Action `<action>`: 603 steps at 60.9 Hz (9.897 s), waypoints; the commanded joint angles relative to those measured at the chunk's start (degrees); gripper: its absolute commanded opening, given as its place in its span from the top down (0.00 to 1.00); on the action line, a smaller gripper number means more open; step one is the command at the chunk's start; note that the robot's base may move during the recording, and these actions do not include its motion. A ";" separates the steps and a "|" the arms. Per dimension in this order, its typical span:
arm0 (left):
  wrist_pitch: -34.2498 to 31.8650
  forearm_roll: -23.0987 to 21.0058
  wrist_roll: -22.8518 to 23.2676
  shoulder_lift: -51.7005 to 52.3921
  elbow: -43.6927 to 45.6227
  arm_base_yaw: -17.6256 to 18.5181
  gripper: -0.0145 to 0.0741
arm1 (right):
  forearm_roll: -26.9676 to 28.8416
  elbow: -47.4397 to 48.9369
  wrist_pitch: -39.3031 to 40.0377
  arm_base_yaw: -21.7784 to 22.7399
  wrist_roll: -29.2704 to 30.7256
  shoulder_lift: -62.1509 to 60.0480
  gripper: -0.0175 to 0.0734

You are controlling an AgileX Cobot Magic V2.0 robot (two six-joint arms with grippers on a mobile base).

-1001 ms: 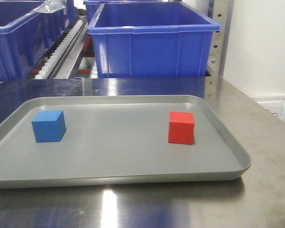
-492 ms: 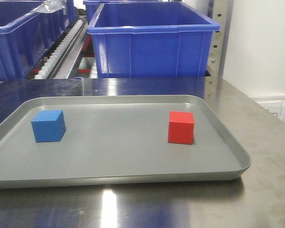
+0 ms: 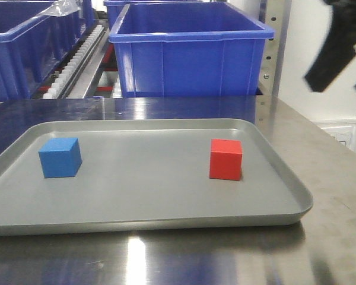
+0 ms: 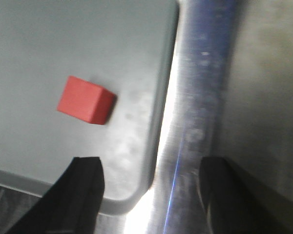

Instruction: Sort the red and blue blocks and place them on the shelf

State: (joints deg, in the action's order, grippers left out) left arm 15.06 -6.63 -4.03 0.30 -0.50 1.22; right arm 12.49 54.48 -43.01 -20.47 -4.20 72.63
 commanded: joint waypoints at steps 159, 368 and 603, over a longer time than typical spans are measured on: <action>-4.79 -0.15 0.54 0.80 -1.37 0.03 0.70 | 1.57 11.88 8.14 -9.52 -4.92 18.64 0.20; -4.79 -0.15 0.54 0.80 -1.37 0.03 0.70 | -1.87 17.78 15.21 -9.46 -4.92 14.96 0.75; -4.79 -0.15 0.54 0.80 -1.37 0.03 0.70 | -11.76 -19.60 36.78 15.86 -4.92 -39.15 0.75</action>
State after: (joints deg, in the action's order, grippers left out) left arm 15.06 -6.63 -4.03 0.30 -0.50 1.22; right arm 1.31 33.39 -11.83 -4.98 -9.41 33.71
